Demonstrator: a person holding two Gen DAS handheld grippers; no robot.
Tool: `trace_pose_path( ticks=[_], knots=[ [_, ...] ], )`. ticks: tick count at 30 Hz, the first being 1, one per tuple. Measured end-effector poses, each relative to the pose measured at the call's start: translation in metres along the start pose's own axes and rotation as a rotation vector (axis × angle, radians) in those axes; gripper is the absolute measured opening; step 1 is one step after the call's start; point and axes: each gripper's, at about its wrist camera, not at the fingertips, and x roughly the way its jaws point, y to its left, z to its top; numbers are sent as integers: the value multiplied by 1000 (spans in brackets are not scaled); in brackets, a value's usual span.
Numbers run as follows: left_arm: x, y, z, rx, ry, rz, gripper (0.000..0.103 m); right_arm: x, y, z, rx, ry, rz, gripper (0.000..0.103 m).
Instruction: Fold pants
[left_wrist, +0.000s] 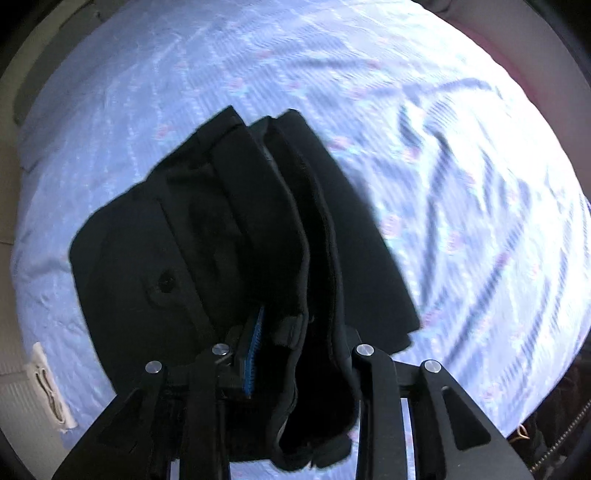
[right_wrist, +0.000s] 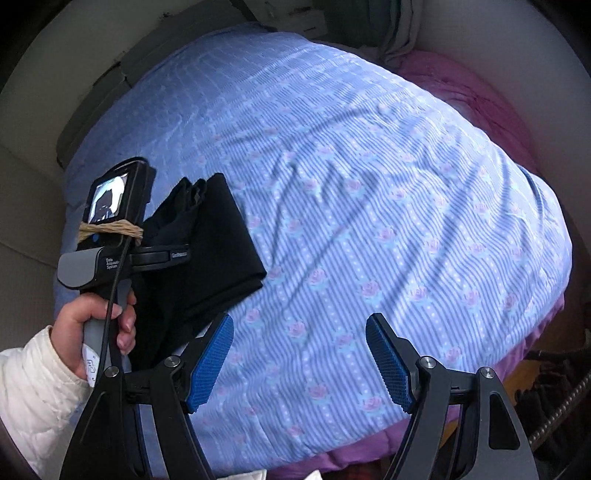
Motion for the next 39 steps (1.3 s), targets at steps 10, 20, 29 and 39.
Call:
trace_pose_path(
  ticks=[10, 20, 29, 39],
  knots=[
    [-42, -16, -11, 14, -70, -157, 61, 2, 5, 6, -28, 11, -26, 76],
    [-105, 60, -62, -83, -200, -101, 68, 7, 34, 19, -119, 1, 44, 75],
    [-91, 129, -101, -269, -132, -79, 79, 62, 82, 38, -272, 86, 125, 75],
    [-36, 152, -103, -370, -6, -3, 79, 140, 126, 70, -437, 207, 136, 62]
  ],
)
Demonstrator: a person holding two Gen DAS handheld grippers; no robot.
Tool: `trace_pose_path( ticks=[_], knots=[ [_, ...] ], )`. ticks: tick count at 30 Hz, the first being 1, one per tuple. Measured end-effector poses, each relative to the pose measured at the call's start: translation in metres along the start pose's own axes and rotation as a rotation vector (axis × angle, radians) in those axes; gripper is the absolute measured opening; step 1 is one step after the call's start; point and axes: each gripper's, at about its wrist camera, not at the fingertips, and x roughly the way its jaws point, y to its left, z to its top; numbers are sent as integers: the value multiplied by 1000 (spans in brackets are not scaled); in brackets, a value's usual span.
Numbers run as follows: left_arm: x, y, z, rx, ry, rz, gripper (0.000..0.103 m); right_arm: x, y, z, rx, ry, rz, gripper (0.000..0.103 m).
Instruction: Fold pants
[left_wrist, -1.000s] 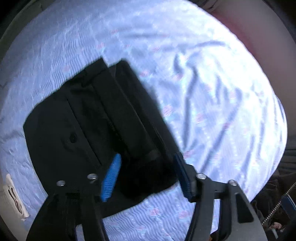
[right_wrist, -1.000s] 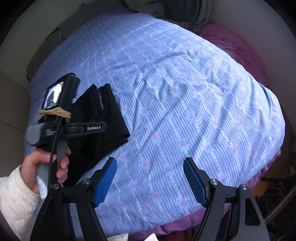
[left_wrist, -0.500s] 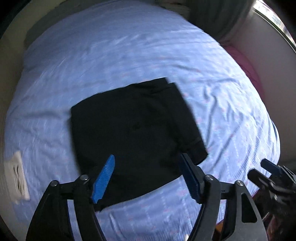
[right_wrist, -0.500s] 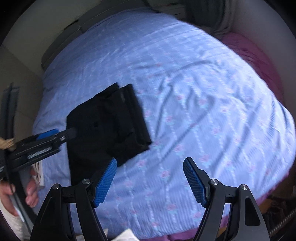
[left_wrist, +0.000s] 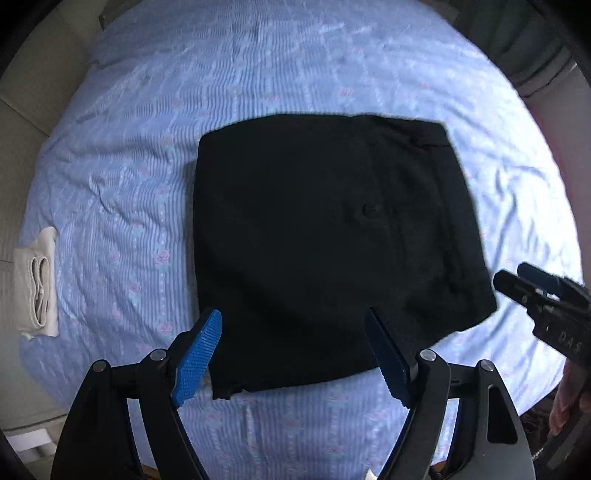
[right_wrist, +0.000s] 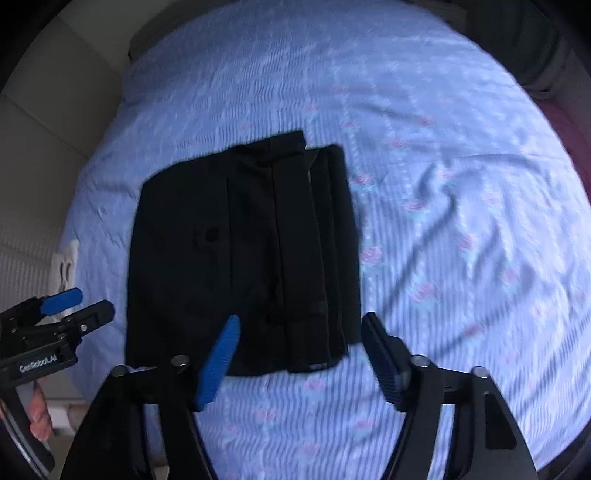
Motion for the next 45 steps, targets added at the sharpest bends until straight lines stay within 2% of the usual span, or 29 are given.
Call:
trace_pose_path(
  ticks=[8, 9, 11, 13, 15, 17, 23, 25, 27, 33, 36, 45],
  knots=[
    [17, -8, 5, -5, 37, -8, 79, 38, -2, 9, -8, 45, -15, 60],
    [17, -10, 5, 0, 37, -9, 79, 40, -3, 8, 1, 45, -7, 56],
    [17, -12, 5, 8, 38, -15, 79, 42, -3, 6, 2, 58, 30, 50],
    [17, -14, 4, 13, 39, -14, 79, 40, -3, 4, -1, 47, 39, 49],
    [17, -14, 3, 18, 39, -14, 79, 32, -5, 3, 16, 28, 59, 42],
    [19, -14, 2, 21, 45, -17, 79, 24, -9, 3, 33, 14, 129, 40],
    [21, -13, 2, 11, 61, -21, 79, 38, -12, 12, 66, 79, 232, 35],
    [20, -14, 1, 18, 61, -17, 79, 47, -9, 15, 70, 88, 205, 33],
    [19, -13, 1, 25, 56, -7, 79, 52, -5, 16, 65, 86, 136, 10],
    [22, -10, -2, 8, 62, -13, 79, 34, -10, 3, 59, 23, 68, 9],
    [24, -11, -3, 9, 68, -16, 79, 34, -18, 0, 73, 28, 59, 9],
    [18, -5, -10, -2, 45, -18, 79, 48, -12, 4, 80, 50, -62, 11]
  ],
)
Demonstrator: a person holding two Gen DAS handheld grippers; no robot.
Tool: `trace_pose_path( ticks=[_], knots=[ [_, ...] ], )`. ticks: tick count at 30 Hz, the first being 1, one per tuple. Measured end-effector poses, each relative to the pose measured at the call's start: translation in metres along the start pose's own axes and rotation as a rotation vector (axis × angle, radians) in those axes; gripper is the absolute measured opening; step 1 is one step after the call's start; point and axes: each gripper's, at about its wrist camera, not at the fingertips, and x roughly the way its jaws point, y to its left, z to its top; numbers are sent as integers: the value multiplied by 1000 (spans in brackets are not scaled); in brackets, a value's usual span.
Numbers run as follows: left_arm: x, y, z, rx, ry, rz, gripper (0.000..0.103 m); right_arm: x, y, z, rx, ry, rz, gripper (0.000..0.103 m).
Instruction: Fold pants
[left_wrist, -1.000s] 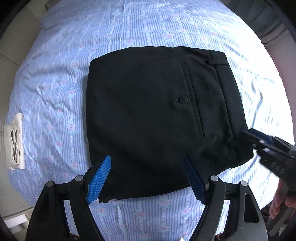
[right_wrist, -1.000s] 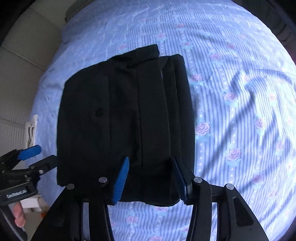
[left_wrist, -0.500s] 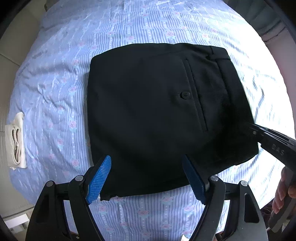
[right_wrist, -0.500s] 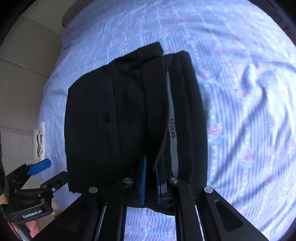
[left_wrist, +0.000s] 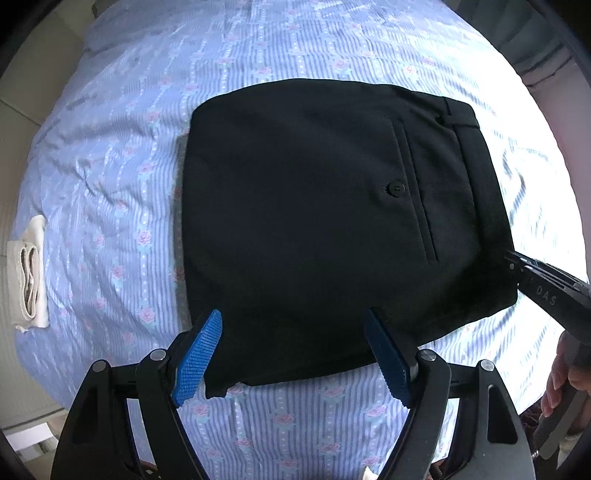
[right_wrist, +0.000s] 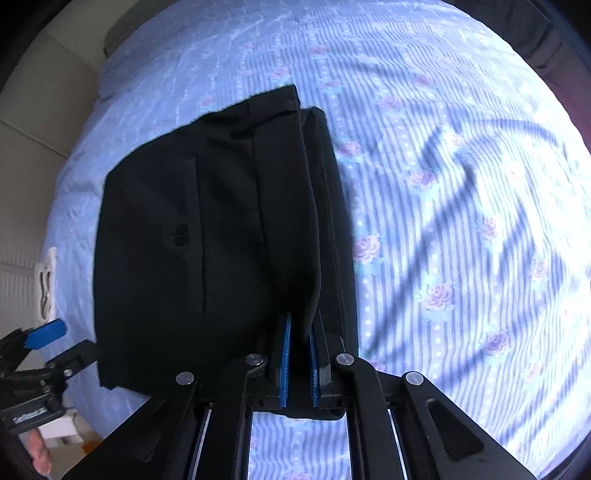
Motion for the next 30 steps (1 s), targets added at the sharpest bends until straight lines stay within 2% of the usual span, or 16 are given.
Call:
trace_pose_path(
  ticks=[1, 3, 5, 13, 17, 21, 30],
  knots=[
    [-1, 3, -2, -7, -3, 2, 79, -3, 0, -1, -5, -5, -29, 14],
    [-3, 9, -6, -21, -12, 5, 80, -11, 2, -5, 2, -23, -116, 45],
    [-7, 15, -12, -33, -24, -1, 80, -27, -2, -14, 25, -79, -167, 68],
    [-35, 43, -55, -100, -136, -10, 83, -78, -7, -55, 80, -174, -79, 69],
    [-44, 60, -73, -172, -167, 28, 91, -88, -8, -74, 94, -233, -46, 79],
    [-42, 68, -82, -197, -168, 80, 91, -67, -13, -83, 170, -228, 40, 79],
    [-11, 55, -84, -145, -180, 99, 91, 5, -31, -102, 402, -205, 247, 79]
  ],
)
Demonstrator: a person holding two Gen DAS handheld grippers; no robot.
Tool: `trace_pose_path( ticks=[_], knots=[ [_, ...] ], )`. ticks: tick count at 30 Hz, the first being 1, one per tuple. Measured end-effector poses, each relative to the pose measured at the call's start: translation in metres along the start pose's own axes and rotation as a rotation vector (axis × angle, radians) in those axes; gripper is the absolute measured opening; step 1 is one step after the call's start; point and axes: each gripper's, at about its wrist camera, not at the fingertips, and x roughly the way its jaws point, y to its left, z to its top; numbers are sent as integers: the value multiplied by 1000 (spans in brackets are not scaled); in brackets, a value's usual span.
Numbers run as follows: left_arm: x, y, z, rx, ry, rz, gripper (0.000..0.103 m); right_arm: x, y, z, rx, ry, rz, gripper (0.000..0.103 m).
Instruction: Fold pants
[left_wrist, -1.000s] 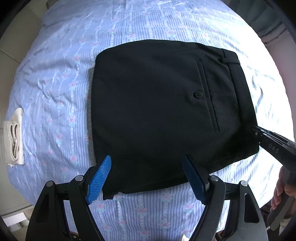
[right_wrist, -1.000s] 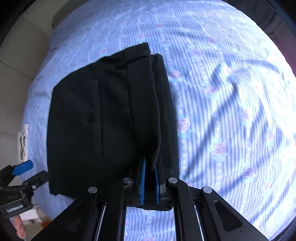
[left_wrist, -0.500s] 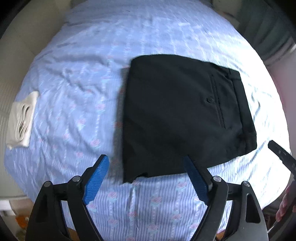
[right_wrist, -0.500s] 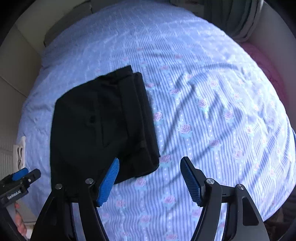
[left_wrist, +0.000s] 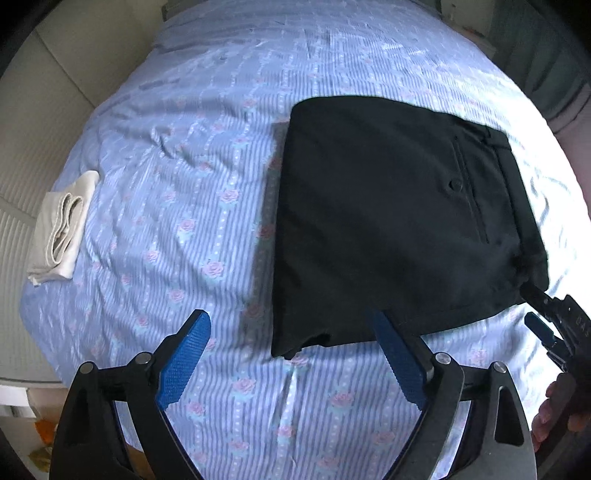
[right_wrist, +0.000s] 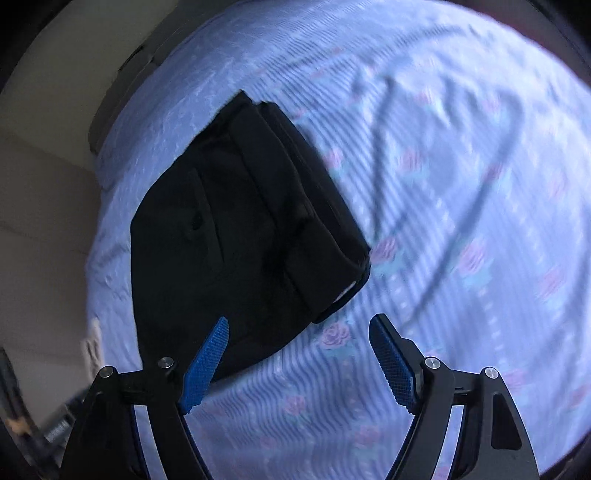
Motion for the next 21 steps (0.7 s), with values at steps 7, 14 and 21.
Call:
trace_pose_path(
  ticks=[7, 14, 21],
  knots=[
    [16, -8, -8, 32, 8, 1, 91, 28, -11, -13, 21, -16, 93, 81],
    [30, 2, -12, 4, 1, 0, 91, 44, 0, -1, 9, -71, 127, 86],
    [38, 25, -8, -26, 0, -26, 91, 54, 17, 21, 11, -94, 34, 71]
  ],
)
